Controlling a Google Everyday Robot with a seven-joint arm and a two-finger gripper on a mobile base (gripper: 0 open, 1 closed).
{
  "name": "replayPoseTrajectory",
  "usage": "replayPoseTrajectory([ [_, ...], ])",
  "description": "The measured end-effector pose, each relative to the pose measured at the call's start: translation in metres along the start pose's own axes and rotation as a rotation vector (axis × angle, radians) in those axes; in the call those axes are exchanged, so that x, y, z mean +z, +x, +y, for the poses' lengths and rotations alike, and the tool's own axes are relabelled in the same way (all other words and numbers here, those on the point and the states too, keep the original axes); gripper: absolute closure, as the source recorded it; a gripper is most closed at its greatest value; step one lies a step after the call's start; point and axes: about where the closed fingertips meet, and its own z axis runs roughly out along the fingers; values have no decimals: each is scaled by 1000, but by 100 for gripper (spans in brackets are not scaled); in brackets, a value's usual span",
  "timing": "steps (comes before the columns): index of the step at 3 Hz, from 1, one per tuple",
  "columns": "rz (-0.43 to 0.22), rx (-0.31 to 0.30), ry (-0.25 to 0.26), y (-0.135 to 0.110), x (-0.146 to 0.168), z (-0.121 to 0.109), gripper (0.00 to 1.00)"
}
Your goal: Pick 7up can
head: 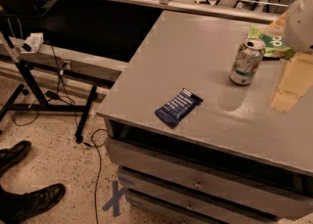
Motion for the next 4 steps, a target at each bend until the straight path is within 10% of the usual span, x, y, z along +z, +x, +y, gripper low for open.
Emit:
replayPoseTrajectory([
  [2,-6,35,5,10,6,-7,0],
  [4,-93,171,88,54,47,-68,0],
])
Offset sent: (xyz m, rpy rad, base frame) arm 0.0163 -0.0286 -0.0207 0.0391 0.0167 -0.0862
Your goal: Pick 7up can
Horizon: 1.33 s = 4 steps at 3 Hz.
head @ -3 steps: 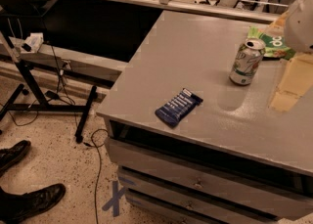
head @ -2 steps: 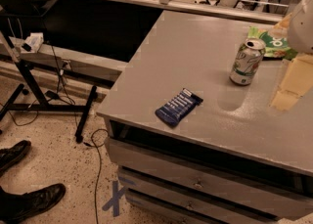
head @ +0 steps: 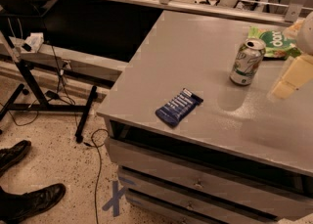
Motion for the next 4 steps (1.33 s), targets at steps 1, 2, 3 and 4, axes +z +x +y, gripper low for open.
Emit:
replayPoseTrajectory([
  [1,-104,51,68,5,22,-37,0],
  [2,-229,124,126,13,39,-70,0],
  [3,-348,211,125,11,58,-83,0],
  [4,-444,277,83,-6,72,-83,0],
])
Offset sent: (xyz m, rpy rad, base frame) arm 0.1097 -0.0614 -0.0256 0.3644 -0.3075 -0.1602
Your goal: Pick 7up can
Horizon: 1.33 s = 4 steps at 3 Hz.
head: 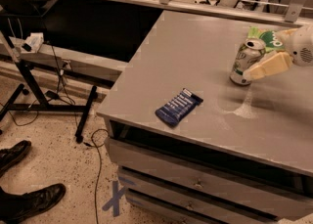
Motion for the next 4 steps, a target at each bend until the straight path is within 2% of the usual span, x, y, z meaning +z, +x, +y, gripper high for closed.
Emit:
replayPoseTrajectory([
  [1,-56,63,-60,-9,19,13,17],
  [2,-93,107,-112,-14,34,28,40],
  [3,-135,130,-148,-24,39,33,64],
  [4,-240,127,-218,-61,44,39,87],
])
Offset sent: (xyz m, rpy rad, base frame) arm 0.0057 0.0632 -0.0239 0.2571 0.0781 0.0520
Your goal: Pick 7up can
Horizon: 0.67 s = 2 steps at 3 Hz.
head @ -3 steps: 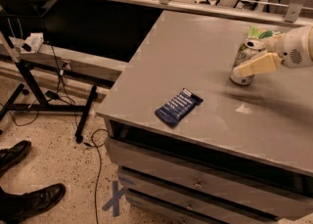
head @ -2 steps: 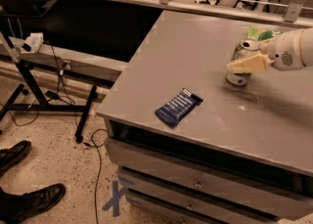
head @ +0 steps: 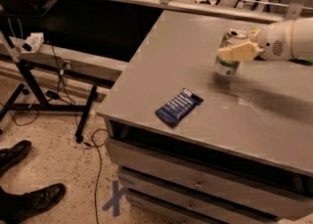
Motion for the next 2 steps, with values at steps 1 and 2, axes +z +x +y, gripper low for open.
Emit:
replayPoseTrajectory([
  [1,-120,-13,-86,-55,18,16,100],
  [2,-141,-16,-93,-65,18,17,100],
])
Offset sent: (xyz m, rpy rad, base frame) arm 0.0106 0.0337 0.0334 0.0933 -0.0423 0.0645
